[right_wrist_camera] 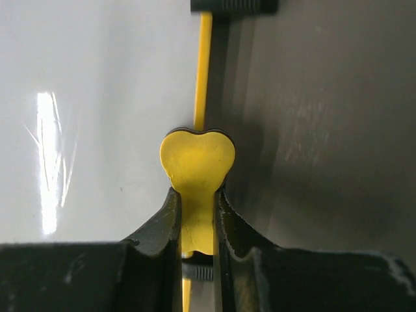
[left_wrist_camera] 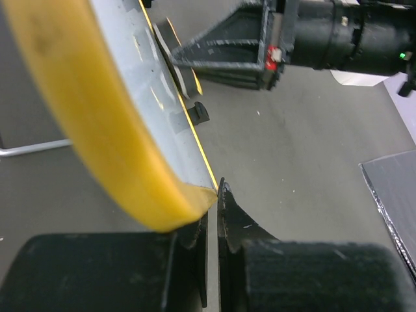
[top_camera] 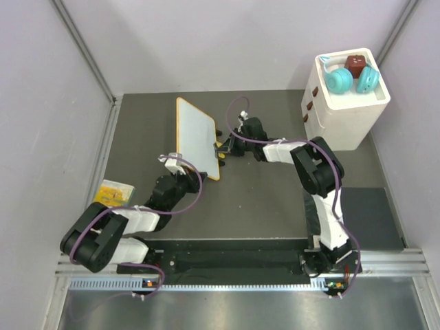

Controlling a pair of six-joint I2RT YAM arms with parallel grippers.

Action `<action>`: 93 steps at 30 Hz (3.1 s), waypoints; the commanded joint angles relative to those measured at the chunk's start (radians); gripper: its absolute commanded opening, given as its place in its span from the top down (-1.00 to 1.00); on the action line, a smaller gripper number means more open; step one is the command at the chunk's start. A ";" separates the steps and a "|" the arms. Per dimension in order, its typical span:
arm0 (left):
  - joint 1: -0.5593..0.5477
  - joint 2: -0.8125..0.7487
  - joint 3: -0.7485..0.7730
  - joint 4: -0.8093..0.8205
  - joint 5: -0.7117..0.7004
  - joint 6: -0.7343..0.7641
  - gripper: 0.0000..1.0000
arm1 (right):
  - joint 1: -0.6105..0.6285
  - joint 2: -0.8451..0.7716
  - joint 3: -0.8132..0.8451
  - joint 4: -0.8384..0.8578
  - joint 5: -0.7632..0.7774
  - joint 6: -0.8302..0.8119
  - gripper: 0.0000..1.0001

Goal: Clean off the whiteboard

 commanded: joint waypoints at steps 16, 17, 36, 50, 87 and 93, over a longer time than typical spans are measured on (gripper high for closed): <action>-0.018 -0.189 0.081 -0.385 -0.008 0.084 0.81 | -0.024 -0.362 -0.198 -0.156 0.066 -0.152 1.00; -0.016 -0.196 0.084 -0.394 -0.013 0.086 0.73 | -0.023 -0.372 -0.209 -0.165 0.079 -0.168 1.00; -0.010 -0.168 0.127 -0.377 -0.008 0.072 0.15 | -0.029 -0.396 -0.321 -0.360 0.165 -0.251 0.75; -0.010 -0.262 0.158 -0.434 0.053 0.081 -0.29 | -0.029 -0.408 -0.344 -0.325 0.155 -0.244 -0.09; -0.010 -0.575 0.552 -1.078 -0.028 0.035 -0.41 | 0.134 -0.129 -0.099 -0.190 0.129 -0.183 1.00; -0.010 -0.590 0.587 -1.127 -0.072 0.057 -0.42 | 0.201 -0.054 -0.025 -0.185 0.135 -0.145 1.00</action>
